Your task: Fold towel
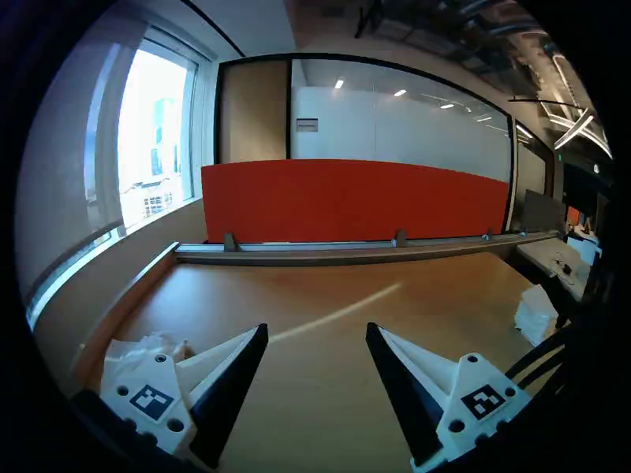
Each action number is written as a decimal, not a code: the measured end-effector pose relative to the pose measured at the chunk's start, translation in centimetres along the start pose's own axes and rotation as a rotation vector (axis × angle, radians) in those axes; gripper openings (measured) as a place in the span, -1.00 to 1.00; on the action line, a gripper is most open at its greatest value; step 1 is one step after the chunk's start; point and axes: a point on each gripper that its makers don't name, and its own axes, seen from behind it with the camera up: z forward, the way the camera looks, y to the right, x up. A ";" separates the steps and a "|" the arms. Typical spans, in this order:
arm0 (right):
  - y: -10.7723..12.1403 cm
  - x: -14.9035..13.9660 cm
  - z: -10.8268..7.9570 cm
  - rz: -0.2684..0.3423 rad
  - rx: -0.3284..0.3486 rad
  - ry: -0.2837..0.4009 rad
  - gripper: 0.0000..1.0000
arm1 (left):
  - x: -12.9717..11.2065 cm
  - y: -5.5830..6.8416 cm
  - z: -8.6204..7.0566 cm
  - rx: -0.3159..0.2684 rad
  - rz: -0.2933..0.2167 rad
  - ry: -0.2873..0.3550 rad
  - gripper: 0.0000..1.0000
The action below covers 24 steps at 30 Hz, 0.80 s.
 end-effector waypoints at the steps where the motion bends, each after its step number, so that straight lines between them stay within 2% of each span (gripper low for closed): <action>1: -0.5 0.2 0.1 0.001 0.004 0.004 1.00 | 0.2 -0.1 0.1 0.002 -0.001 0.007 0.85; 15: -7.8 2.1 1.1 -0.028 0.033 0.021 1.00 | 2.7 -1.0 0.8 0.006 -0.027 0.078 0.84; 24: -11.3 2.0 1.2 -0.025 0.051 0.019 1.00 | 3.1 -1.6 1.1 0.001 -0.049 0.097 0.84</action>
